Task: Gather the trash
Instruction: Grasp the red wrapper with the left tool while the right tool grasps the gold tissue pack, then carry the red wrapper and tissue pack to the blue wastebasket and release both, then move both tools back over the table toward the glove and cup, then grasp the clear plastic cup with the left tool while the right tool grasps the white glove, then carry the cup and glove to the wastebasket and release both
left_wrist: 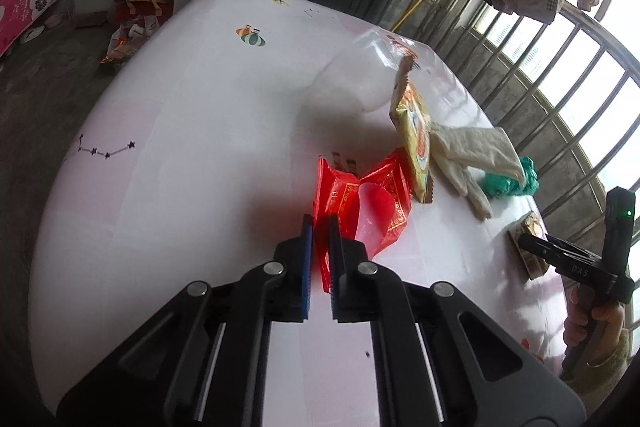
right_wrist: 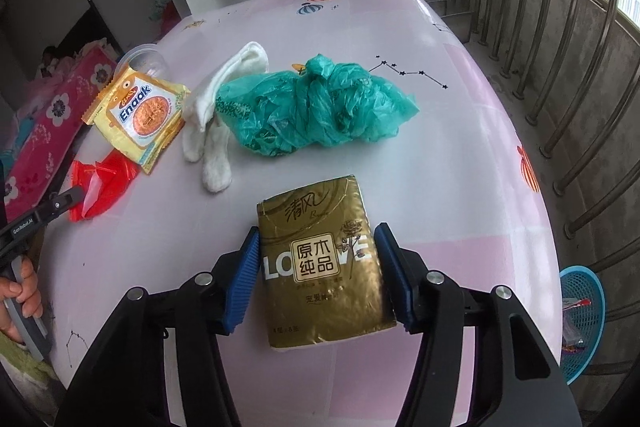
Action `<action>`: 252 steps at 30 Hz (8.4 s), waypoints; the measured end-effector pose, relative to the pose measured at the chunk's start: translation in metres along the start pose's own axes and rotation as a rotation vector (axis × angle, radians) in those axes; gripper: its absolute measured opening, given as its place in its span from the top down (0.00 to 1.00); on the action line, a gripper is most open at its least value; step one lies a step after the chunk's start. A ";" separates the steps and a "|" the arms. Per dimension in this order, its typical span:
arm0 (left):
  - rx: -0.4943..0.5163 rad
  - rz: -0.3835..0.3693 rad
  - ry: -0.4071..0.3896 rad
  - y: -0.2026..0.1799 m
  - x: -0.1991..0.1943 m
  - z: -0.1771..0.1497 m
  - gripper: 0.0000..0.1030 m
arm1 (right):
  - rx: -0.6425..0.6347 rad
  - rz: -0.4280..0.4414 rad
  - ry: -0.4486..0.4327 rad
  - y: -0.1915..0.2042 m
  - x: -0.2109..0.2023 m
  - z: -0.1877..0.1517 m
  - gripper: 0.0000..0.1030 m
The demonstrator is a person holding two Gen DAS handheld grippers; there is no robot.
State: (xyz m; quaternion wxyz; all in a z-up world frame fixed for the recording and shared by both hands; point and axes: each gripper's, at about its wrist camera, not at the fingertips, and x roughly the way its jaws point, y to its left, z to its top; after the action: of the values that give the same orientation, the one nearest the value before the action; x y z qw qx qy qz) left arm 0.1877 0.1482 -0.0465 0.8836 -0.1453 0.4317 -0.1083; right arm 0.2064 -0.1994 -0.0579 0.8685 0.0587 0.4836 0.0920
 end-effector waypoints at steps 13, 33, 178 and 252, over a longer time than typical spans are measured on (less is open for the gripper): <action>0.053 -0.152 0.171 -0.043 -0.037 -0.081 0.95 | -0.028 0.066 0.073 0.027 -0.035 -0.063 0.46; 0.109 -0.135 0.195 -0.070 -0.033 -0.095 0.83 | -0.056 0.064 0.072 0.026 -0.049 -0.085 0.36; 0.239 -0.112 -0.119 -0.028 0.017 0.086 1.00 | 0.162 0.319 -0.073 0.043 0.001 0.090 0.95; 0.991 -0.533 0.446 -0.580 0.185 -0.142 1.00 | 1.088 -0.375 -0.376 -0.375 -0.156 -0.211 0.95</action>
State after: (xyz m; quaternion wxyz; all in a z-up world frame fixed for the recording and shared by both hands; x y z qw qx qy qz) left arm 0.1480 -0.4752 -0.0616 0.6768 0.2067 0.4533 -0.5421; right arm -0.0151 -0.5968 -0.1113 0.7859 0.4234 0.3017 -0.3349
